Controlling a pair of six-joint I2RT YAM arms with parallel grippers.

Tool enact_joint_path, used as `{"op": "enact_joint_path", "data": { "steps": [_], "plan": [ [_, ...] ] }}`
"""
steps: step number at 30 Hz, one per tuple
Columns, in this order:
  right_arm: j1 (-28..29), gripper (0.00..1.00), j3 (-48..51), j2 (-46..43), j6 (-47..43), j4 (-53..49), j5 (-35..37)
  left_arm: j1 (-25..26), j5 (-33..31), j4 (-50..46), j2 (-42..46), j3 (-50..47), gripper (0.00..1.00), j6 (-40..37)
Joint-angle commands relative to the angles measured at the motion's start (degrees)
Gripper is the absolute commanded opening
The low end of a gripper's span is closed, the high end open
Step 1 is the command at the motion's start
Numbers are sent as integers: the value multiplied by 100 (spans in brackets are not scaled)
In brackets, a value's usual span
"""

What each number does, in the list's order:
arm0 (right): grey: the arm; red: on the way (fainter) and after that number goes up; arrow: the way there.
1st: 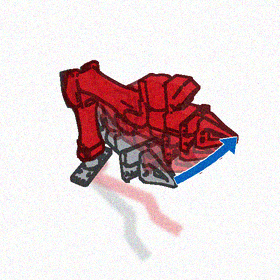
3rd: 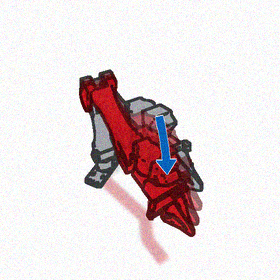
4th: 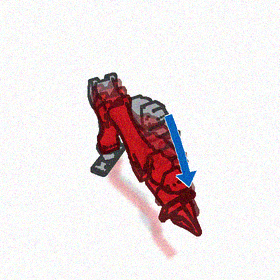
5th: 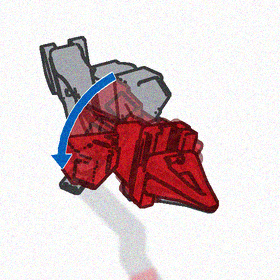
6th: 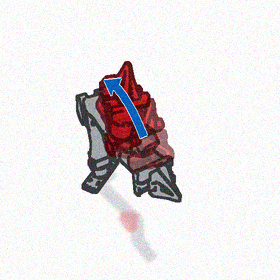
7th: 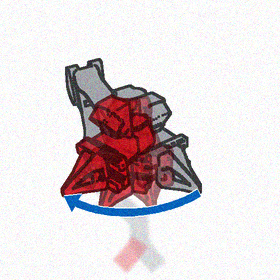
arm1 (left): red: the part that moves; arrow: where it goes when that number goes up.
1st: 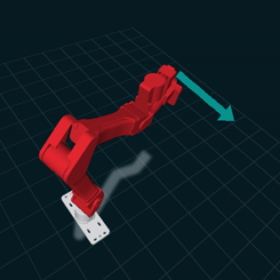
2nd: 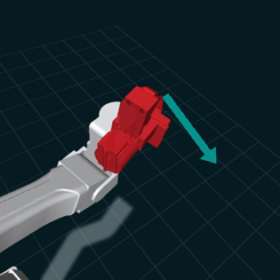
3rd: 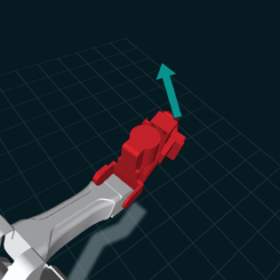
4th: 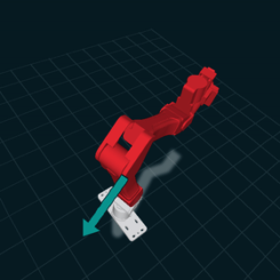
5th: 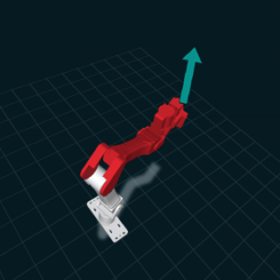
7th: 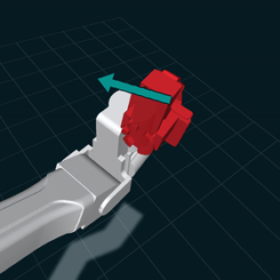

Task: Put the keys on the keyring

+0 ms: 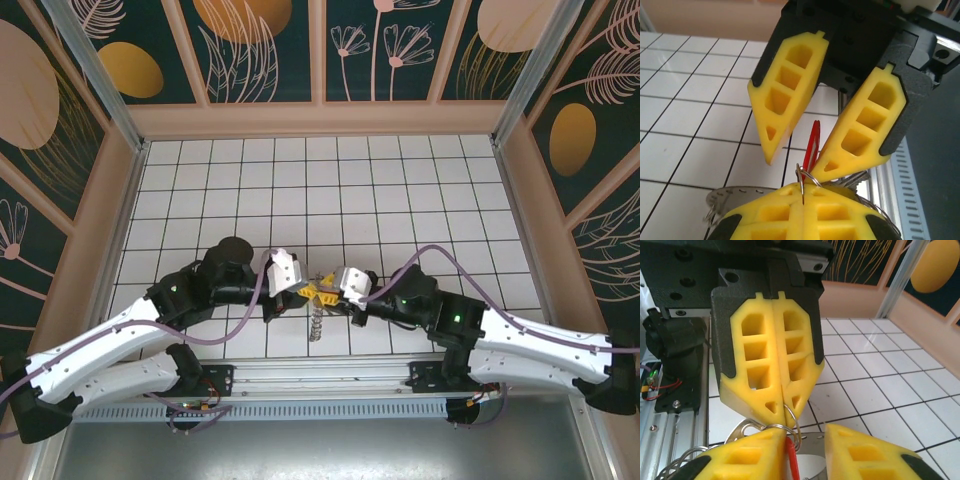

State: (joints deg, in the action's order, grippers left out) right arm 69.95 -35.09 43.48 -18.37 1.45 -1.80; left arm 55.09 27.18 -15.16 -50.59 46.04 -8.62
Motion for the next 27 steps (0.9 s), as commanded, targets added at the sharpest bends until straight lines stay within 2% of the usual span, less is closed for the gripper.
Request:
{"op": "enact_joint_path", "data": {
  "steps": [1,8,13,20,22,27],
  "plan": [
    [69,29,157,-113,135,342,-15,112,623,1191,66,-36,0,217],
    [97,29,292,-327,369,378,68,109,677,1339,154,-113,0,189],
    [98,26,203,-229,474,121,917,111,621,1324,211,-178,0,159],
    [99,33,339,-597,581,280,1049,114,490,1296,260,-245,0,118],
    [102,39,371,-660,589,315,985,107,473,1296,271,-245,0,110],
    [153,41,371,-743,604,289,1011,113,444,1305,286,-234,0,124]
  ]
}}
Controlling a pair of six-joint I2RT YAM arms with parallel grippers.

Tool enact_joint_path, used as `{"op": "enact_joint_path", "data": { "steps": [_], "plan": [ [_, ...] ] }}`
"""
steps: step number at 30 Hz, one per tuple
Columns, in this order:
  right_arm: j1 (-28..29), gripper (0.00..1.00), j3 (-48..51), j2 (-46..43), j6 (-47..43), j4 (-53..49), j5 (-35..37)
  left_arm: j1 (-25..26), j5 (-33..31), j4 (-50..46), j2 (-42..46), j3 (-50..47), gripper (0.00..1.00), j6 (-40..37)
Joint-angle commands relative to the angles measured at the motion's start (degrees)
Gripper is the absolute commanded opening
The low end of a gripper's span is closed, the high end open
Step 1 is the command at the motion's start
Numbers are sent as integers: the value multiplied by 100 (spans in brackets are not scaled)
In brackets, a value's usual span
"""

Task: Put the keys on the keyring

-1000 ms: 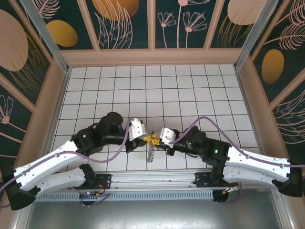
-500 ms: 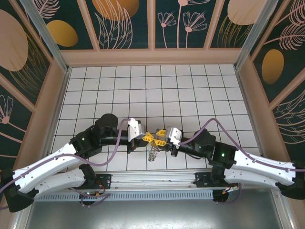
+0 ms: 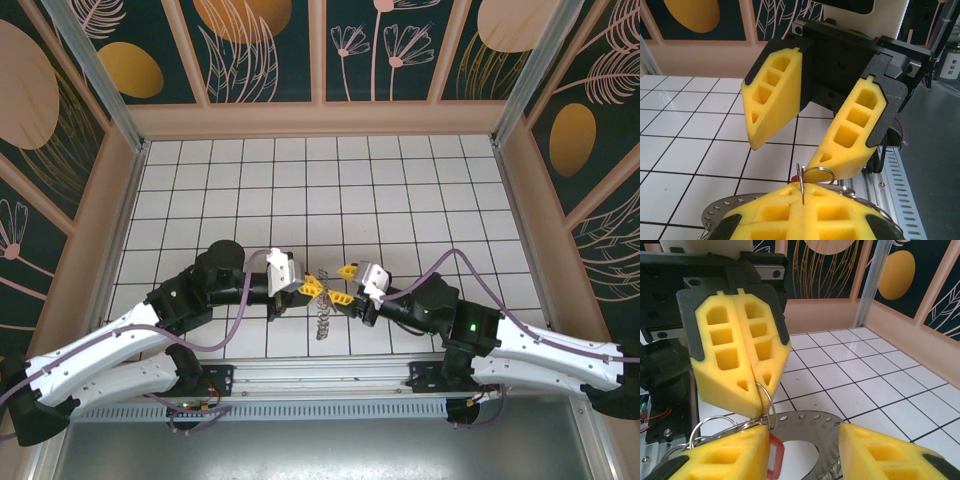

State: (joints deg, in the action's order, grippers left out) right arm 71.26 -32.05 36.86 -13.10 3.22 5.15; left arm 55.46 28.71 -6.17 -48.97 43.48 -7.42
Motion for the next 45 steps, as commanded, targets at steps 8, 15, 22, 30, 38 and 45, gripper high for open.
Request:
{"op": "enact_joint_path", "data": {
  "steps": [8,15,22,30,38,45],
  "plan": [
    [186,41,77,-422,15,191,693,74,289,398,125,11,0,-8],
    [237,42,163,-677,-21,509,312,71,300,407,126,2,0,-15],
    [230,41,199,-233,41,848,-27,77,350,398,129,19,0,-22],
    [227,40,180,192,150,979,-381,65,348,389,133,33,0,-17],
    [224,38,197,47,257,873,-406,74,326,389,162,29,0,-28],
    [222,38,144,117,289,548,-401,68,333,346,155,111,0,-57]
  ]
}}
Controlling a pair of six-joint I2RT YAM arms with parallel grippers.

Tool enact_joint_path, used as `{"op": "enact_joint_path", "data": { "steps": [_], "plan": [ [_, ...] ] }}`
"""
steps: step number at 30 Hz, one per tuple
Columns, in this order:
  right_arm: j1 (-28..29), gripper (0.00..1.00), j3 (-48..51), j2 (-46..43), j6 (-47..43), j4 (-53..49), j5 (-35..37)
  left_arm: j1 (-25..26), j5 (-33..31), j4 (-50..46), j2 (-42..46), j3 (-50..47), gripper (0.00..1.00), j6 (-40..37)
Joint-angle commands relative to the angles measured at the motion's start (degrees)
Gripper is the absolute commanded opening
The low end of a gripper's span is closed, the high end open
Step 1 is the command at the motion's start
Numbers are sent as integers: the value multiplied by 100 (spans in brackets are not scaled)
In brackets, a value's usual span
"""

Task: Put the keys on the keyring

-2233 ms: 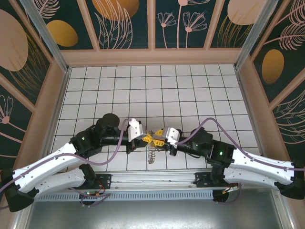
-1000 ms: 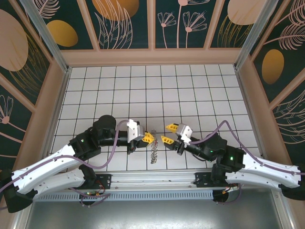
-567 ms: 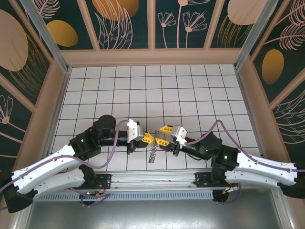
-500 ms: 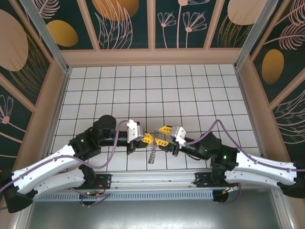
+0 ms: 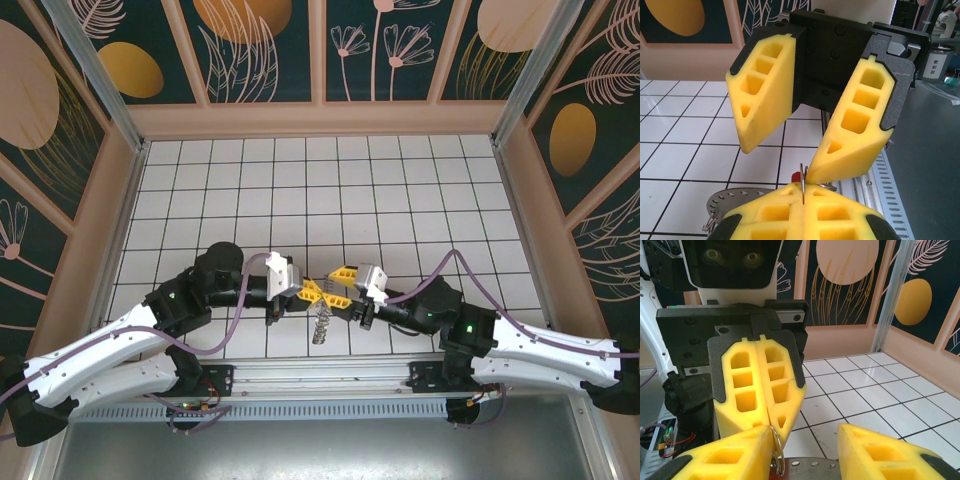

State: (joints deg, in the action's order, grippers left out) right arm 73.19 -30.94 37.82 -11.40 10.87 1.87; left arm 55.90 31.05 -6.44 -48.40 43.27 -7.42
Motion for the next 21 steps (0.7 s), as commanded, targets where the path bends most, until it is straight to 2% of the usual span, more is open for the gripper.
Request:
{"op": "enact_joint_path", "data": {
  "steps": [1,5,10,18,21],
  "plan": [
    [31,38,6,32,120,-295,-73,27,98,355,94,142,0,-67],
    [29,33,-57,-4,117,-685,-40,25,84,336,85,165,0,-87],
    [41,33,-131,-65,96,-1067,119,26,63,328,59,183,0,-106],
    [54,36,-70,-70,165,-1025,-73,21,84,303,51,225,0,-108],
    [53,32,-81,-80,131,-1003,-49,23,90,292,47,228,0,-120]
  ]
}}
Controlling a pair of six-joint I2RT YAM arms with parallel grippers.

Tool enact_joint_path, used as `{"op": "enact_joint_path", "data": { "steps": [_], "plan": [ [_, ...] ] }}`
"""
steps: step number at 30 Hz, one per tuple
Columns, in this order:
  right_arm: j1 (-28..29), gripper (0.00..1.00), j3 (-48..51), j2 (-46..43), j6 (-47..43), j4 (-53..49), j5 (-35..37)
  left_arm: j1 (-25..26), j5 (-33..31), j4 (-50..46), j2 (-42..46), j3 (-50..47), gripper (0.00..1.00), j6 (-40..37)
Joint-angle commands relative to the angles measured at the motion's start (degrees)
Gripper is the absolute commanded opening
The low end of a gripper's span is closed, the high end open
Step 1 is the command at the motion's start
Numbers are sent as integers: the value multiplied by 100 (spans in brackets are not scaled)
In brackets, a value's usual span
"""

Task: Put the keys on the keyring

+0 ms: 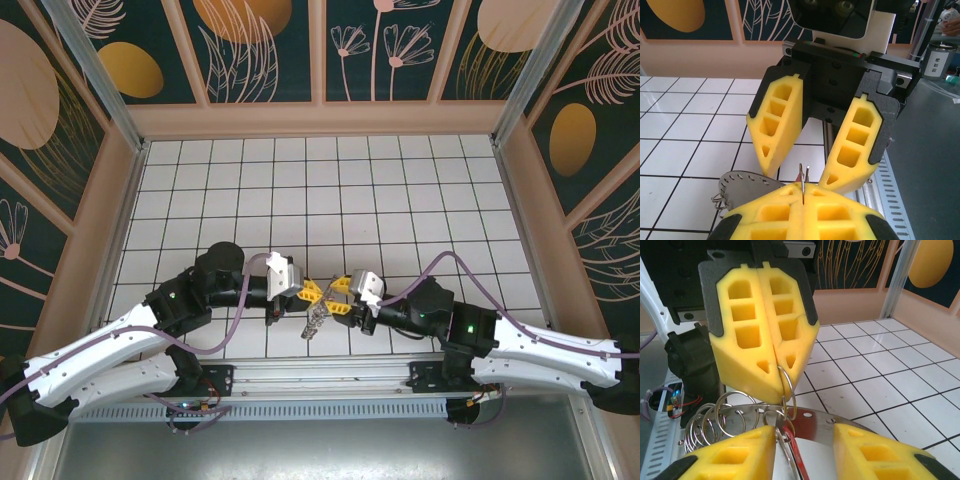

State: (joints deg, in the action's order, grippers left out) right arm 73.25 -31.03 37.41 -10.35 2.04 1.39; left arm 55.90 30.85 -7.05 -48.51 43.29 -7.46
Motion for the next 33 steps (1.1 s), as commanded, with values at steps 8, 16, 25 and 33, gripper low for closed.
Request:
{"op": "enact_joint_path", "data": {
  "steps": [8,16,25,33],
  "plan": [
    [49,18,-70,-56,105,-203,204,27,34,401,164,164,0,-99],
    [355,32,-61,-427,-48,12,365,32,-205,609,295,8,0,-109],
    [445,40,-70,-464,-356,695,120,24,-53,747,268,-64,0,-59],
    [448,44,24,-417,-490,1166,195,26,33,757,211,-40,0,-81]
  ]
}}
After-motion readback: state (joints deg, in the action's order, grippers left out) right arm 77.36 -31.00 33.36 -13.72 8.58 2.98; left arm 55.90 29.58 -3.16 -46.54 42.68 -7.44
